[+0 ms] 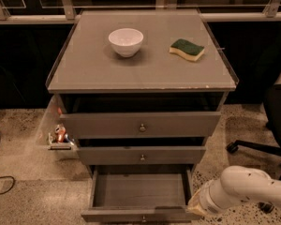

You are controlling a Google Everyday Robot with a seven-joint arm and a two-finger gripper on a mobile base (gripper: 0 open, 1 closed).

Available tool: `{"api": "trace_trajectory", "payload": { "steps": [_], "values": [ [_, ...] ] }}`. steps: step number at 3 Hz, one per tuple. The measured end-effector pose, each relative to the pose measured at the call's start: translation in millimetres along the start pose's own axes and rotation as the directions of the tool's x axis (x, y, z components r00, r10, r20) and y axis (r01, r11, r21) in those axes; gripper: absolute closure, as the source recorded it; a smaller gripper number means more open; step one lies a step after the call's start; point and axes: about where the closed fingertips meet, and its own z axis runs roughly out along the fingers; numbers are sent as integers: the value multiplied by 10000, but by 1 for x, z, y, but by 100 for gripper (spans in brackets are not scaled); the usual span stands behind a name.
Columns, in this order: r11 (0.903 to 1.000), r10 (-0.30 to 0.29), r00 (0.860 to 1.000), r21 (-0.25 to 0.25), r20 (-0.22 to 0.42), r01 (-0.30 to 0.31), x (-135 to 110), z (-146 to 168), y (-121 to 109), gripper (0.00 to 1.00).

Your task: Close bottom drawer

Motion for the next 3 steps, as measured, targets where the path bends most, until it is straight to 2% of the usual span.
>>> {"api": "trace_trajectory", "payload": {
  "steps": [1, 3],
  "values": [
    [9986, 208, 9998, -480, 66, -204, 7, 25, 12, 100],
    [9986, 336, 9994, -404, 76, -333, 15, 36, 12, 100]
  ]
}}
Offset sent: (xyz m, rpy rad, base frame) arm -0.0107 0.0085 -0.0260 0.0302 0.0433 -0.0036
